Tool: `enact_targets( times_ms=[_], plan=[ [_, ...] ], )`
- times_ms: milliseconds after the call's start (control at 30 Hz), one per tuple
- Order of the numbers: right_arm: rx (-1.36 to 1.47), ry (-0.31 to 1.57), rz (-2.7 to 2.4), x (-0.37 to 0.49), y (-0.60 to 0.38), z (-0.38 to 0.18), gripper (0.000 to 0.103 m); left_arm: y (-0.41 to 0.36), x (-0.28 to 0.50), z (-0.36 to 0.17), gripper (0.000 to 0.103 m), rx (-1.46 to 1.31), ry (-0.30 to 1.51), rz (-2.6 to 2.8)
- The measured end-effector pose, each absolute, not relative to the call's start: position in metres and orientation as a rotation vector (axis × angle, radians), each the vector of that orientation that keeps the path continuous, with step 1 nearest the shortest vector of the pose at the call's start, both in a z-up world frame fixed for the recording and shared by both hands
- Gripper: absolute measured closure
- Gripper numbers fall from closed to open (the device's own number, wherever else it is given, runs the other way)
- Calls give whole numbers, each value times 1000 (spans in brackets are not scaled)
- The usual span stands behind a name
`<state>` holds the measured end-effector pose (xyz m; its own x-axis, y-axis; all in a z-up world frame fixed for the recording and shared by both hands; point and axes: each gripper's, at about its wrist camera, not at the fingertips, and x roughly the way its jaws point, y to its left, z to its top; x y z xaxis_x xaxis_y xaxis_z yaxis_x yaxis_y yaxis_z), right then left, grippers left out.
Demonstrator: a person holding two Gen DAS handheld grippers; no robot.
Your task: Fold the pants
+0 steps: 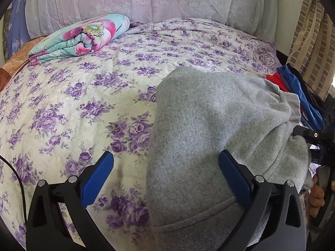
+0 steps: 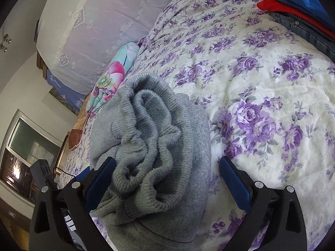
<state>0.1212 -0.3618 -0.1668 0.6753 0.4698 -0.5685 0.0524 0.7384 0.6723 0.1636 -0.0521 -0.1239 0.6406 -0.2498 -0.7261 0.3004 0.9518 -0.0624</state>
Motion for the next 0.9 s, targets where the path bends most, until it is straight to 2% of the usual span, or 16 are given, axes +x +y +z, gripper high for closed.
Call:
enact_targets(
  times_ms=[900],
  plan=[
    [659,767,266,114,-356,-171,4,-54,146,-133,4,35,843,-374]
  ],
)
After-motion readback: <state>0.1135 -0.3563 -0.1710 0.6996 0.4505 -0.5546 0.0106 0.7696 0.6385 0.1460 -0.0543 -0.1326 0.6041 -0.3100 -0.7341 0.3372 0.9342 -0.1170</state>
